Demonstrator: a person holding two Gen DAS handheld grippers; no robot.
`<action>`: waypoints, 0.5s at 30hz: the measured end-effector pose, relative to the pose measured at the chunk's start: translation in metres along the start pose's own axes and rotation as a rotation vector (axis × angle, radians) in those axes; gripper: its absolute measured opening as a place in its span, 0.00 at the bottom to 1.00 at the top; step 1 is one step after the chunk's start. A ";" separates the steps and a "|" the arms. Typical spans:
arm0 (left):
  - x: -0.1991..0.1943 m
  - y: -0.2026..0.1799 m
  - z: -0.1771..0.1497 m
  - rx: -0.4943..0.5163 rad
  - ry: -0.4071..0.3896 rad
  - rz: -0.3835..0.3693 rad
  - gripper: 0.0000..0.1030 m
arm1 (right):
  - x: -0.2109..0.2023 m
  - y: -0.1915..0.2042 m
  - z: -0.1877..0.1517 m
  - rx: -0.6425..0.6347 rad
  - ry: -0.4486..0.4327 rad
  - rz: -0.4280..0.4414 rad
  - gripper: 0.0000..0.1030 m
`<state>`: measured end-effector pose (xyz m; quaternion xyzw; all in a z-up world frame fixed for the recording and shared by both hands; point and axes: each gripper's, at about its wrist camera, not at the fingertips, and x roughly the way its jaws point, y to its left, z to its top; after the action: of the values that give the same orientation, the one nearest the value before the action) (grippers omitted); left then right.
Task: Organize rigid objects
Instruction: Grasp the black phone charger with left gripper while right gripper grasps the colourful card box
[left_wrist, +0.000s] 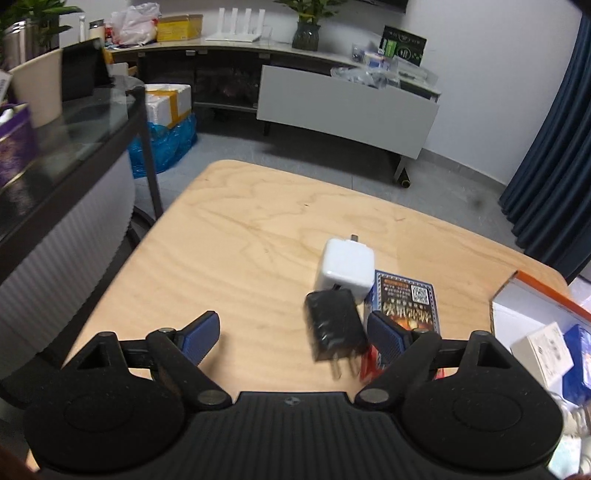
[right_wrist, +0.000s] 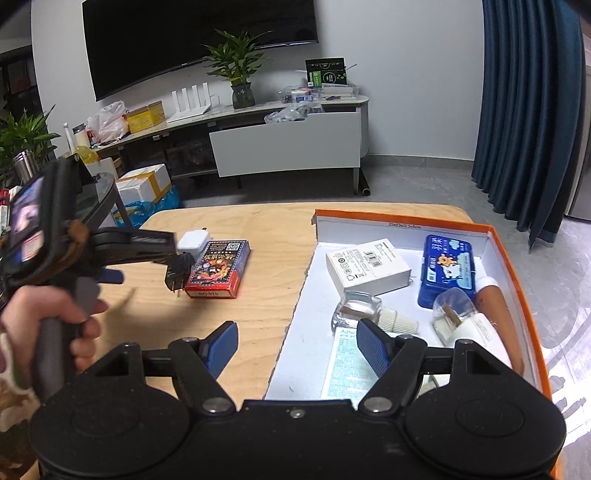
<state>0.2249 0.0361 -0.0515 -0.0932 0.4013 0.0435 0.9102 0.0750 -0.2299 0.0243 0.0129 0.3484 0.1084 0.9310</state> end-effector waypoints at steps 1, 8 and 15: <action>0.005 -0.003 0.001 0.010 0.004 0.008 0.87 | 0.004 0.000 0.001 0.001 0.004 0.002 0.82; 0.021 -0.005 0.000 0.061 0.014 0.034 0.84 | 0.020 0.006 0.005 -0.009 0.017 0.023 0.82; 0.019 -0.004 -0.003 0.129 -0.008 0.058 0.70 | 0.032 0.011 0.004 -0.008 0.030 0.033 0.82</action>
<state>0.2360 0.0316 -0.0673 -0.0223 0.4022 0.0443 0.9142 0.0990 -0.2119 0.0082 0.0133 0.3616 0.1251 0.9238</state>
